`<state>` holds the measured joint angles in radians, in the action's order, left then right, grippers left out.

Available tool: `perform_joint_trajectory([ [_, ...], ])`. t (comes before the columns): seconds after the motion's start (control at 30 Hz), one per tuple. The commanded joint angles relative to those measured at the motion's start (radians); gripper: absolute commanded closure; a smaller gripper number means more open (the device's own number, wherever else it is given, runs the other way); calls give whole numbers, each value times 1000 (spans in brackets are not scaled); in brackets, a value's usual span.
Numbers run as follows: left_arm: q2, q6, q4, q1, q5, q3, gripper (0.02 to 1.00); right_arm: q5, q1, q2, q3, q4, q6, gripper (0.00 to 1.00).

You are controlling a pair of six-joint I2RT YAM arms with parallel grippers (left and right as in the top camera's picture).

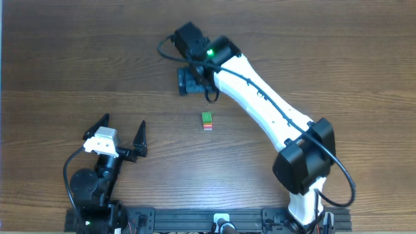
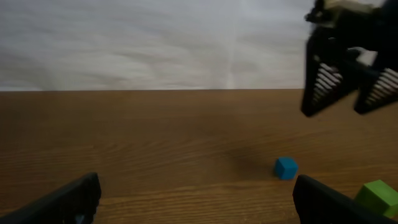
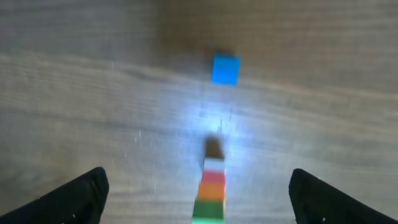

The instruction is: Stack Cubes

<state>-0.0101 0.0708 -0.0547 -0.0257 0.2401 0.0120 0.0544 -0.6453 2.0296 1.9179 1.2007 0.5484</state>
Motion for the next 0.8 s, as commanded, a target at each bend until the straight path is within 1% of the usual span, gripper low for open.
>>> perform_joint_trajectory([
  [0.03, 5, -14, 3, -5, 14, -6, 23, 21, 40, 145, 61, 4, -57, 86],
  [0.37, 5, -14, 3, -5, 14, -6, 20, 21, 73, 291, 73, -63, -59, 123],
  [0.57, 5, -14, 3, -5, 14, -6, 23, -16, 79, 328, 73, -102, -84, 139],
  [0.8, 5, -14, 3, -5, 14, -6, 20, -16, 81, 346, 72, -97, -74, 169],
])
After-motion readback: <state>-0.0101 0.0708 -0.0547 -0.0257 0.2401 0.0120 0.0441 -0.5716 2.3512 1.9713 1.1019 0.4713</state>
